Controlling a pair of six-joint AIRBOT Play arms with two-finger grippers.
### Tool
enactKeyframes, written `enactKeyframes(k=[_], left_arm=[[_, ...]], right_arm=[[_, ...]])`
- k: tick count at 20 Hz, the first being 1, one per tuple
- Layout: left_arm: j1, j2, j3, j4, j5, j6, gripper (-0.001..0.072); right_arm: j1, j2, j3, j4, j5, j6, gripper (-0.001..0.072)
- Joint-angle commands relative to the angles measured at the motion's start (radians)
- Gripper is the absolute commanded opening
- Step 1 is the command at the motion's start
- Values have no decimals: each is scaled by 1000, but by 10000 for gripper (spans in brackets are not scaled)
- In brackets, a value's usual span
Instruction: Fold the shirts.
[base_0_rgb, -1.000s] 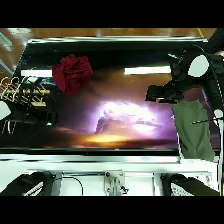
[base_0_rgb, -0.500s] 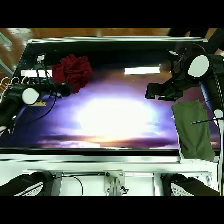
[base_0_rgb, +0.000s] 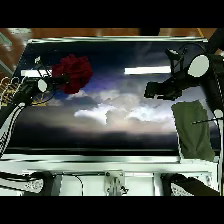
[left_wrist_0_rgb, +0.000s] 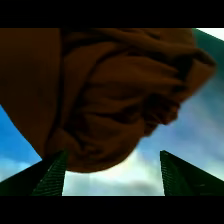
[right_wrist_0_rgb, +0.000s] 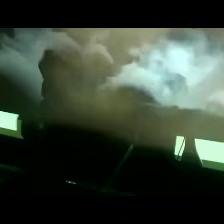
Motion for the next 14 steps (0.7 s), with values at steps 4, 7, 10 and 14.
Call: enactKeyframes(k=[4, 7, 10, 14], left_arm=[[42, -113, 43, 0, 1, -74, 522], [42, -135, 43, 0, 21, -72, 524], [49, -161, 43, 0, 19, -72, 525], [69, -171, 43, 0, 13, -73, 525]], right_arm=[[1, -1, 1, 42, -3, 0, 694], [1, -1, 1, 43, -3, 0, 694], [1, -1, 1, 43, -3, 0, 694], [1, -1, 1, 43, -4, 0, 694]])
